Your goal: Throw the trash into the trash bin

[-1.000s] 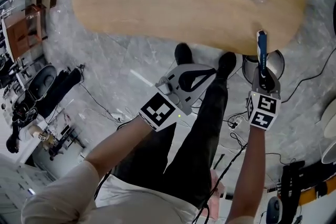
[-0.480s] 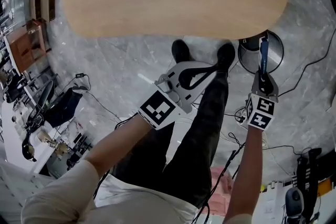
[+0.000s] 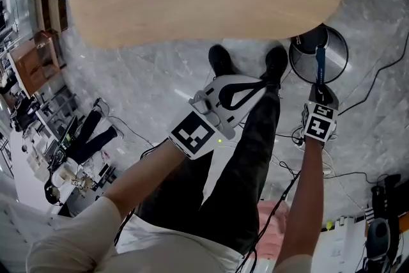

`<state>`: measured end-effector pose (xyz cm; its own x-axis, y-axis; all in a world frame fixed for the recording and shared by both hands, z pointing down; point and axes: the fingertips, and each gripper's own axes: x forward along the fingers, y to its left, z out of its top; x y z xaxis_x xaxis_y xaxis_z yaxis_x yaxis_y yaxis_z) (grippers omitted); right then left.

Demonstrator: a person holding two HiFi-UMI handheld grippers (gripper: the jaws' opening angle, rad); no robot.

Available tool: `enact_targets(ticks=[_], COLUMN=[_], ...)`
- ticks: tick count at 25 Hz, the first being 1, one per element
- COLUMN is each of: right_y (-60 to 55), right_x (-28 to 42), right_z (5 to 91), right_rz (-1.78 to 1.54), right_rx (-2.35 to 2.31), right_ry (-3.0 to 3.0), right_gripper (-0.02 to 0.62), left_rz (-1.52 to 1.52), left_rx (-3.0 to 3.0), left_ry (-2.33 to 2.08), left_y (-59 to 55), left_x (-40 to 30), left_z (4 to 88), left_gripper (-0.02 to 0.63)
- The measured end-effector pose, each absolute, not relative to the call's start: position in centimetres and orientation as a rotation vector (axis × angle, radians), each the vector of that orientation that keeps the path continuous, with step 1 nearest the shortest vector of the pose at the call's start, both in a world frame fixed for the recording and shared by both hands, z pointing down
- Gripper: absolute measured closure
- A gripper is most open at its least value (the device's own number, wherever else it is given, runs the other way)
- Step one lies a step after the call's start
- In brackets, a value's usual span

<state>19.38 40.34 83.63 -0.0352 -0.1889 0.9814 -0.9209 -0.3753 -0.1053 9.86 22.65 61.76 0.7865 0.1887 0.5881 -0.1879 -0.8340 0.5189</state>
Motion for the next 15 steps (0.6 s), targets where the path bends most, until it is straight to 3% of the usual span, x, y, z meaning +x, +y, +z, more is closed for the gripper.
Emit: enact_targets(ticks=[3, 5, 7, 15], right_y=[40.4, 40.5, 40.4, 39.4], right_x=[19.8, 20.0, 20.2, 19.7], right_z=[84.3, 84.7, 84.9, 84.0], right_rz=[1.491, 1.491, 1.485, 1.449], right_rx=[1.634, 1.640, 1.636, 1.599], right_ry=[-1.161, -1.151, -1.154, -1.219], right_gripper=[0.446, 0.324, 0.272, 0.243], left_rz=[0.873, 0.870, 0.866, 0.855], left_rx=[2.402, 2.403, 2.401, 2.395], left_ry=[0.006, 0.014, 0.017, -0.011], left_y=[22.8, 22.8, 22.8, 21.6], left_x=[9.9, 9.9, 9.9, 9.0], left_z=[62.0, 62.1, 62.0, 62.0], left_gripper=[0.598, 0.598, 0.598, 0.598])
